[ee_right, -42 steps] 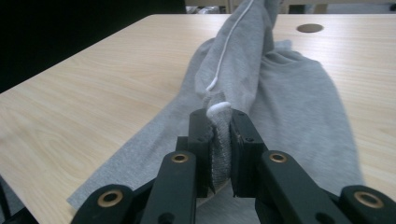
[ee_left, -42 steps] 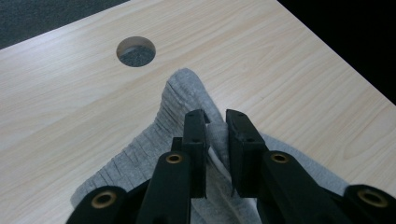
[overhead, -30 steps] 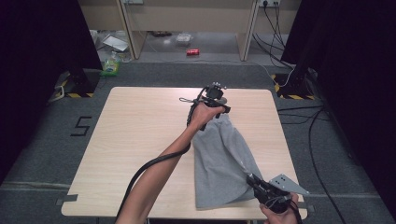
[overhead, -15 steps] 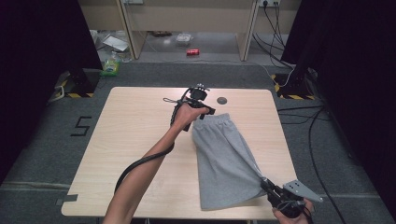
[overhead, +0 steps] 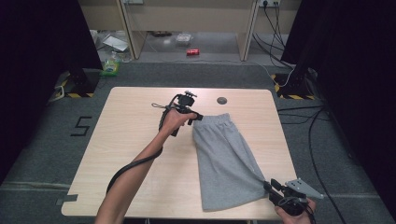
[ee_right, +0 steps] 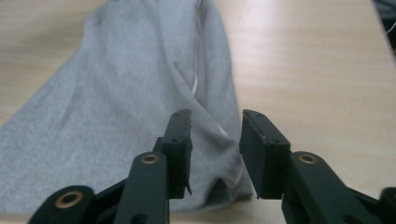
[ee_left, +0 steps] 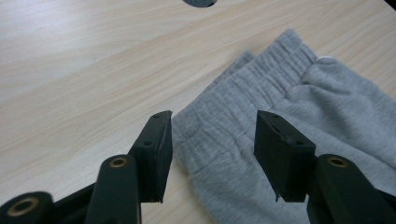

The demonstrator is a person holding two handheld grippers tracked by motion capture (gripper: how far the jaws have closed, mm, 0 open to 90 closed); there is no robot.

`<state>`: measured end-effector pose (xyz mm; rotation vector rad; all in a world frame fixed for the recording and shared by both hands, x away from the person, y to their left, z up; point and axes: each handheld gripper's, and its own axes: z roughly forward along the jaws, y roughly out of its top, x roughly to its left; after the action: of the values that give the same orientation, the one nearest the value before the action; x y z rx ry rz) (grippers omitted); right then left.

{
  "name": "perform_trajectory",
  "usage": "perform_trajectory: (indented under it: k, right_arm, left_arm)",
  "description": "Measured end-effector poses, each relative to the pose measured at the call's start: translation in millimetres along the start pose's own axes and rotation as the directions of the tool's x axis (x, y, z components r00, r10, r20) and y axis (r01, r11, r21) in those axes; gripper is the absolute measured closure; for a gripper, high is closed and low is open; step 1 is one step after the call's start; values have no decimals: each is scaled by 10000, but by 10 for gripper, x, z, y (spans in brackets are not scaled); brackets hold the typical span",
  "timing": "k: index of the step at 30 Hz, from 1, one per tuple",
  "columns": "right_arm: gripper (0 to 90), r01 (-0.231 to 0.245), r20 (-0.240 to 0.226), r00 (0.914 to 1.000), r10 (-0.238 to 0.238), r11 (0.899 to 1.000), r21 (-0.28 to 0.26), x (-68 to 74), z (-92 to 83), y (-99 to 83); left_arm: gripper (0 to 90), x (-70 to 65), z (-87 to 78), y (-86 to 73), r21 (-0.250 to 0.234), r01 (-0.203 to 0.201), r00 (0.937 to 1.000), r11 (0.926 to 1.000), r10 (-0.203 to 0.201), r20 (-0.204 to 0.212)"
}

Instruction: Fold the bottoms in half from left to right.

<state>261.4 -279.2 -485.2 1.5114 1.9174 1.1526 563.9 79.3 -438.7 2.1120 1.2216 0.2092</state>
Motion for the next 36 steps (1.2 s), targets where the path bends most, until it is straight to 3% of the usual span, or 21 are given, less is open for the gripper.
perform_trajectory:
  k: [5, 7, 9, 21, 25, 31, 34, 36]
  right_arm:
    - [597, 581, 24, 9983, -581, 9974, -437, 90, 29, 220]
    - [593, 1080, -31, 9941, -1082, 9935, -348, 137, 126, 348]
    - [594, 1236, -100, 9923, -1238, 9921, -197, 155, 220, 440]
    - [578, 1368, -405, 9901, -1344, 9886, 633, 203, 814, 855]
    - [531, 1442, -467, 9890, -1402, 9846, 986, 227, 1019, 945]
    - [460, 1107, -304, 9938, -1072, 9807, 1612, 265, 1299, 1017]
    - [515, 875, -247, 9961, -842, 9754, 2023, 252, 1411, 1033]
    - [681, 795, -443, 9965, -714, 9721, 2206, 230, 1468, 1036]
  left_arm:
    - [458, 108, -13, -75, 84, 161, 9998, 9998, -161, -78]
    - [456, 136, -23, -101, 99, 176, 9998, 9998, -175, -73]
    - [454, 169, -36, -127, 77, 209, 9997, 9998, -208, -90]
    - [449, 319, -26, -251, 133, 506, 9987, 9986, -504, -91]
    - [449, 343, -29, -277, 125, 539, 9985, 9985, -538, -81]
    - [447, 383, -18, -316, 169, 601, 9982, 9981, -599, -90]
    - [446, 395, -8, -332, 174, 655, 9978, 9977, -654, -54]
    - [445, 392, 3, -342, 180, 675, 9977, 9976, -675, -36]
